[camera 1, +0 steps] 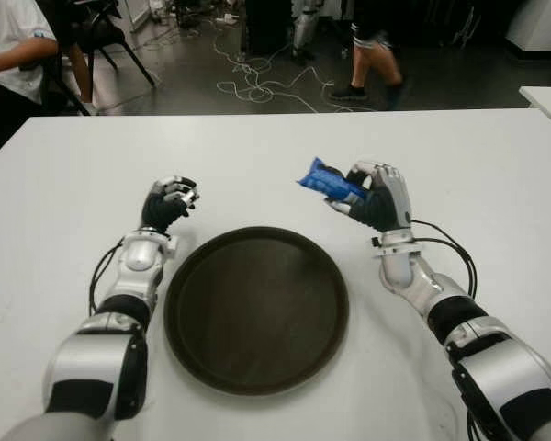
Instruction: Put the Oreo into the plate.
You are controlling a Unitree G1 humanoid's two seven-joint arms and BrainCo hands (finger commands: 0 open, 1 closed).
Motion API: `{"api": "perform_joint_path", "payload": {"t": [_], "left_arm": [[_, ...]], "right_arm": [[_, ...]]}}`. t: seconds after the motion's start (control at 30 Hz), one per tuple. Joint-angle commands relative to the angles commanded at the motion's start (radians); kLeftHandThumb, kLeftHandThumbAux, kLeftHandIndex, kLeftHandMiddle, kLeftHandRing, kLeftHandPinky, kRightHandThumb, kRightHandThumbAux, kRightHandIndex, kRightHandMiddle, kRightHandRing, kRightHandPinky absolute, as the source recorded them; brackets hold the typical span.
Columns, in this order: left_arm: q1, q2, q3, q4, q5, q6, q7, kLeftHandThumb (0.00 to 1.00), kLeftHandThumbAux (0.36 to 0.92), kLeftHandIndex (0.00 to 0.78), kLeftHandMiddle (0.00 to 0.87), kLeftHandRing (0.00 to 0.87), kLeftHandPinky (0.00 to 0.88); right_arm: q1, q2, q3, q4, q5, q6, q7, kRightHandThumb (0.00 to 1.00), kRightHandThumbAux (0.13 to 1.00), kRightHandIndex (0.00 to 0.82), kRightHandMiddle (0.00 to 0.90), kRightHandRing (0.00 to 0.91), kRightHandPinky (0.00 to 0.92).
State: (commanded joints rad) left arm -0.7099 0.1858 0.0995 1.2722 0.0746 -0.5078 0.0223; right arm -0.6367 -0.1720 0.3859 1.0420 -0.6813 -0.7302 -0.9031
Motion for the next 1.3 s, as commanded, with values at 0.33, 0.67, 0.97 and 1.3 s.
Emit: {"api": "perform_joint_path", "payload": {"t": [0.33,0.67,0.97,1.3], "left_arm": [[-0.004,-0.002,0.004,0.002,-0.003,0.01,0.007,0.694,0.713,0.427,0.542,0.564,0.593],[-0.001,-0.002,-0.002,0.0,0.002,0.0,0.005,0.693,0.715,0.427,0.546,0.573,0.606],[0.002,-0.005,0.002,-0.003,-0.003,-0.005,0.004,0.694,0.714,0.426,0.532,0.56,0.593],[0.006,-0.005,0.0,-0.004,-0.001,-0.012,0.008,0.694,0.714,0.426,0.527,0.549,0.574]], "right_arm": [[0.092,-0.009,0.112,-0.178,-0.101,0.04,0.092,0.132,0.89,0.693,0.801,0.809,0.809],[0.094,-0.074,0.213,-0.301,-0.173,0.125,0.406,0.048,0.897,0.772,0.858,0.858,0.849],[0.105,-0.12,0.229,-0.365,-0.156,0.073,0.525,0.063,0.911,0.782,0.87,0.879,0.871],[0.121,-0.131,0.2,-0.41,-0.088,0.05,0.653,0.057,0.919,0.753,0.851,0.854,0.828]]}}
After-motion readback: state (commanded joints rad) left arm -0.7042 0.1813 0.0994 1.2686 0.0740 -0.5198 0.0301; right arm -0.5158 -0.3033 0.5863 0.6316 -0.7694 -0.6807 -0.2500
